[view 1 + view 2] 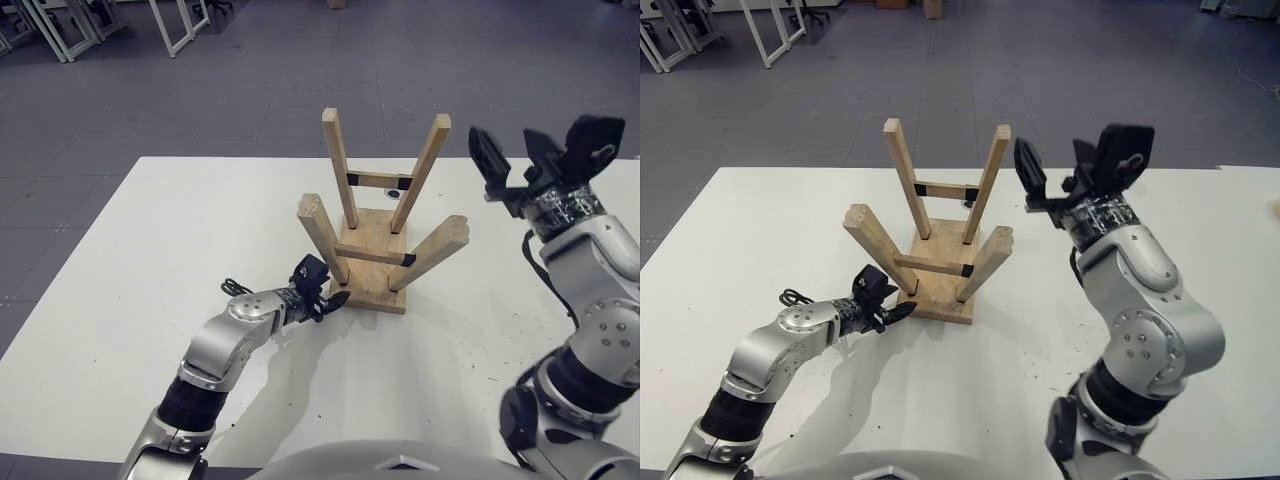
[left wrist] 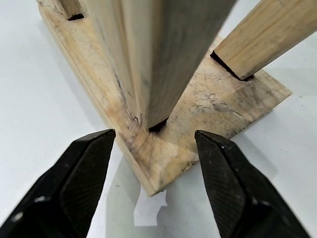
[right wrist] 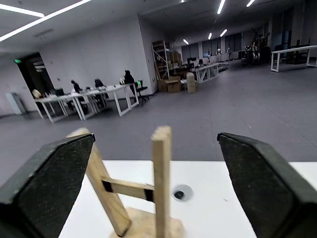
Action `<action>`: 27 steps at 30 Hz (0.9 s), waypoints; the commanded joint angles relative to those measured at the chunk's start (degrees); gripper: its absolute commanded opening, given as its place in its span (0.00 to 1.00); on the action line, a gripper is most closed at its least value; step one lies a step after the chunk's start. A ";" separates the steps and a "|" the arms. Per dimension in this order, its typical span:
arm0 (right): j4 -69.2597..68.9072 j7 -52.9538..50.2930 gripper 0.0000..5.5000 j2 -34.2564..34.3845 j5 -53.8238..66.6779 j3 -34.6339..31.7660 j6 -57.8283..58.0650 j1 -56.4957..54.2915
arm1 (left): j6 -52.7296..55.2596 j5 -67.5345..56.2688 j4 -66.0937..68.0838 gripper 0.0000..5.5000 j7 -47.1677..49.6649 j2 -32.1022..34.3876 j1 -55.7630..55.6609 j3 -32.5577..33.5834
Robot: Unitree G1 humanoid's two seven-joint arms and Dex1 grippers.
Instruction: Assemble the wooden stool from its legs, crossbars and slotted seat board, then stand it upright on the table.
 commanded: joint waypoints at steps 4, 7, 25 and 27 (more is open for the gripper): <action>-6.22 -7.48 0.69 9.08 6.06 5.43 5.32 0.00 | -2.89 3.34 2.55 0.54 0.77 -0.64 2.53 -1.27; -5.94 -10.05 0.69 9.34 6.70 3.21 0.03 -8.09 | -2.89 3.63 2.23 0.54 0.31 -0.55 2.83 -1.18; 4.17 -20.97 0.69 5.67 18.31 -0.63 -8.76 -20.74 | -2.17 4.44 1.50 0.54 1.97 -2.53 4.59 0.04; 7.04 -18.52 0.69 -3.45 20.07 -4.91 -6.15 -22.20 | -1.97 4.15 0.75 0.54 2.59 -2.43 5.79 1.23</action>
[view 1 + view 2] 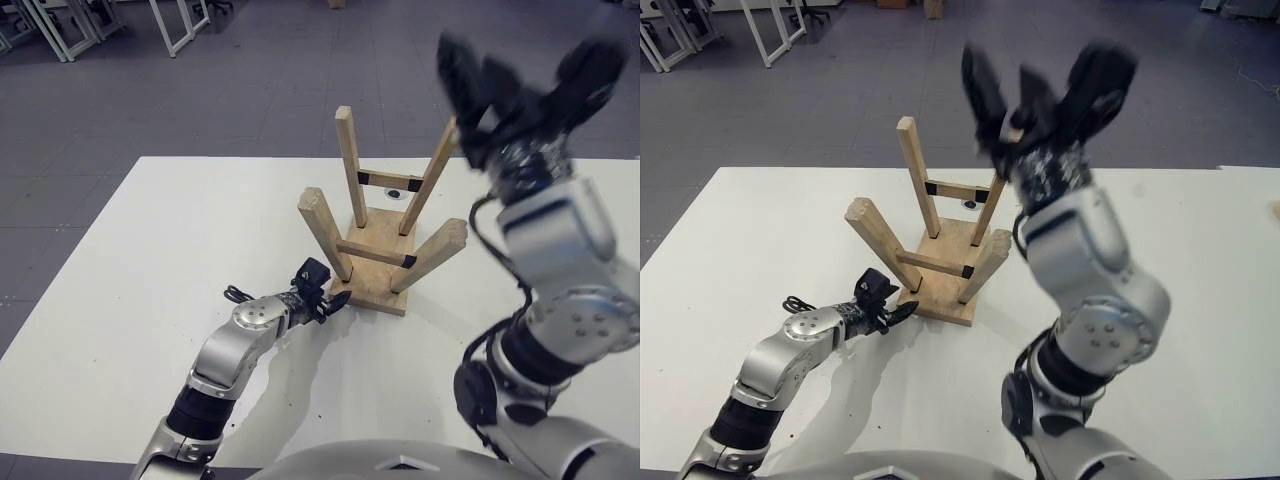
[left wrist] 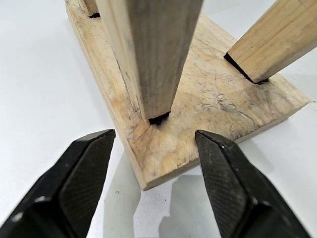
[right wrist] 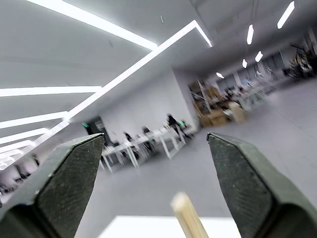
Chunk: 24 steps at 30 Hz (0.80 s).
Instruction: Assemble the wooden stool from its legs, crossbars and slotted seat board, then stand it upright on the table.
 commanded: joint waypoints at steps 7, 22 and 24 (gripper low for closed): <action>9.45 28.02 0.69 -44.17 -15.35 11.59 0.56 28.84 | 5.79 -1.80 -6.94 0.54 -0.36 5.41 8.45 8.87; 27.90 43.62 0.69 -40.67 -47.53 49.73 -18.94 37.45 | 10.51 -3.65 -10.23 0.54 -2.07 9.92 5.15 14.33; 24.53 45.41 0.69 -36.08 -46.20 50.85 -17.74 35.62 | 11.18 -4.67 -9.88 0.54 -3.84 11.82 5.29 16.01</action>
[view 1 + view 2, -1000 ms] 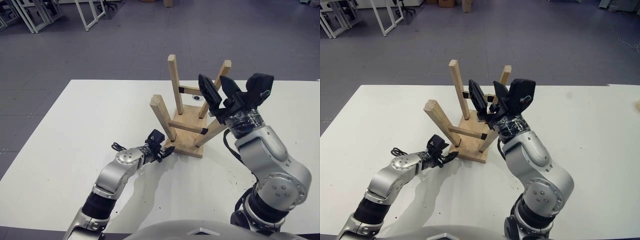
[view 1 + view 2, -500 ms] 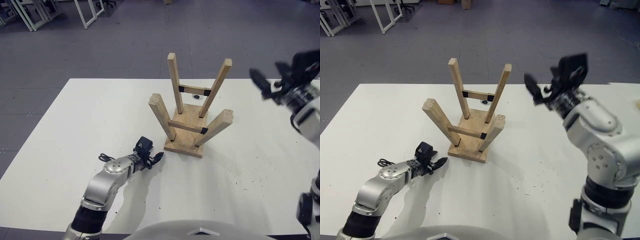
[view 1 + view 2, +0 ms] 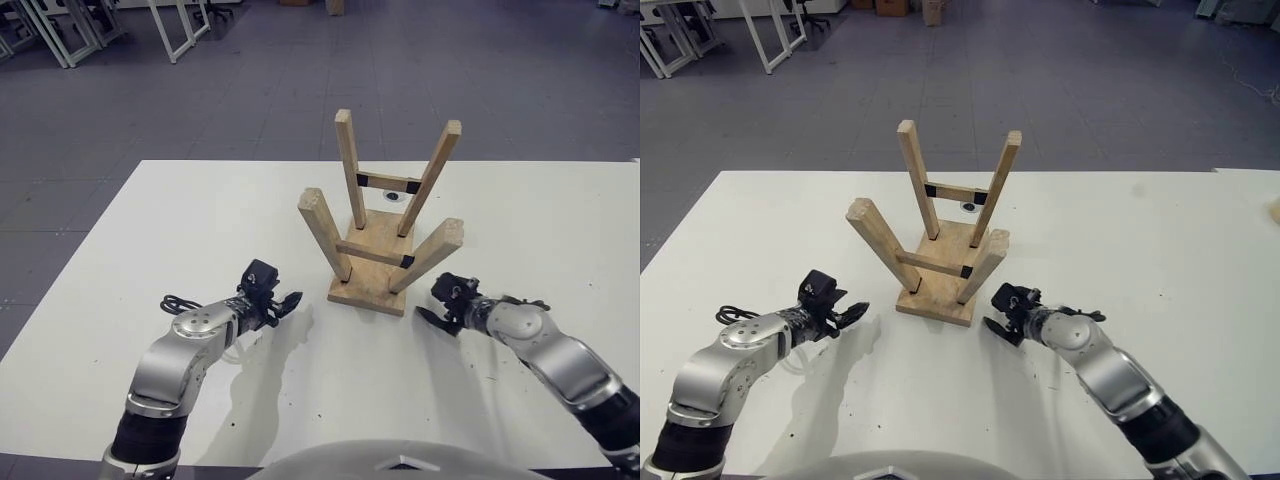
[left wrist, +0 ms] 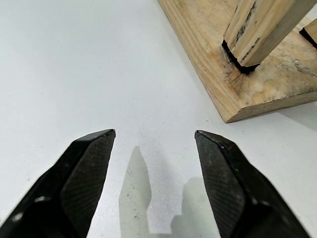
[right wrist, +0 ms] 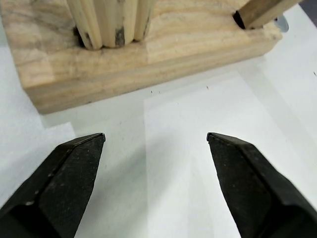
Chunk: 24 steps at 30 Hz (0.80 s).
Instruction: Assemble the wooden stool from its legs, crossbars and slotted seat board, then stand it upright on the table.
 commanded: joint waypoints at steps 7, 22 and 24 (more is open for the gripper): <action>-3.81 2.10 0.69 16.92 0.29 2.61 6.30 -3.50 | -0.80 -2.77 3.86 0.54 -7.06 8.88 -1.95 8.70; -6.87 20.85 0.69 -1.20 11.06 -21.45 3.53 7.30 | -1.75 -18.77 -4.72 0.63 -19.03 14.39 -11.01 10.78; -5.83 22.73 0.69 -2.27 10.91 -22.27 1.14 7.95 | -2.15 -19.06 -4.10 0.63 -18.40 14.09 -12.36 10.57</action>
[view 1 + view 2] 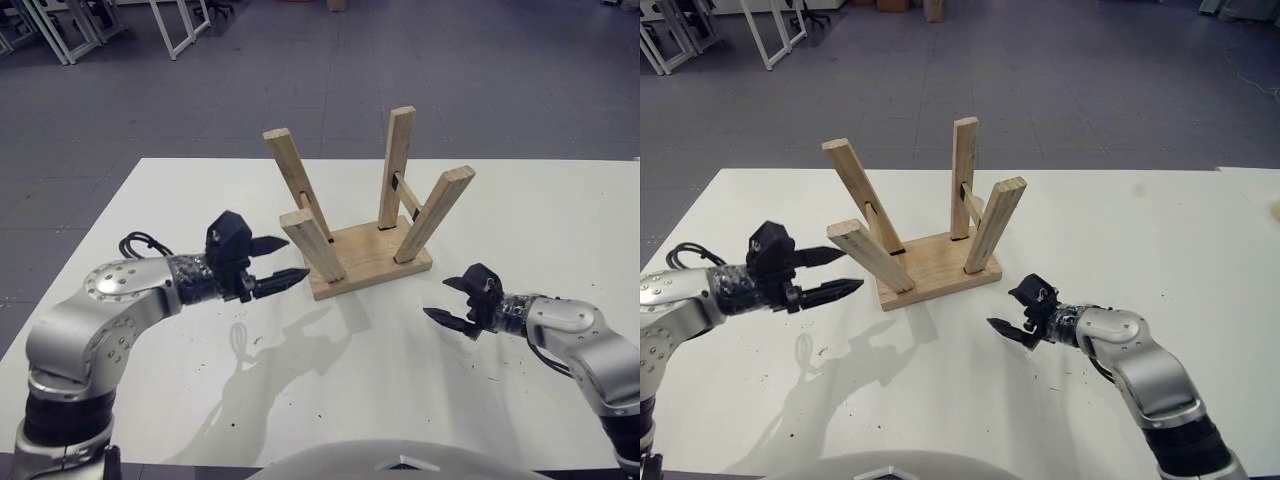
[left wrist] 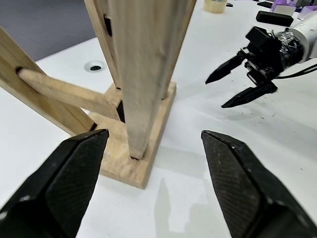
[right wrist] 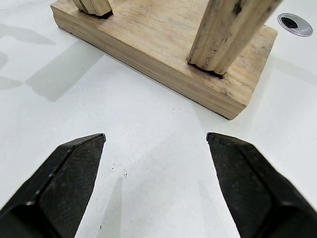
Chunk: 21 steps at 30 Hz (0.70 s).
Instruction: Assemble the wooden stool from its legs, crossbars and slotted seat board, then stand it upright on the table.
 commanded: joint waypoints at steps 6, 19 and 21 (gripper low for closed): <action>16.77 11.28 0.69 -6.47 2.75 -10.11 -10.19 -6.86 | -0.56 -5.11 1.03 0.63 0.89 -1.89 -6.06 0.29; 34.24 24.59 0.69 -1.37 13.35 -9.32 -2.36 -40.77 | -6.38 -2.56 6.54 0.34 -0.21 -4.21 -10.18 -5.33; 35.73 26.15 0.69 -0.69 13.30 -8.56 -1.75 -41.20 | -7.42 -2.05 7.90 0.34 -2.65 -3.54 -11.05 -6.16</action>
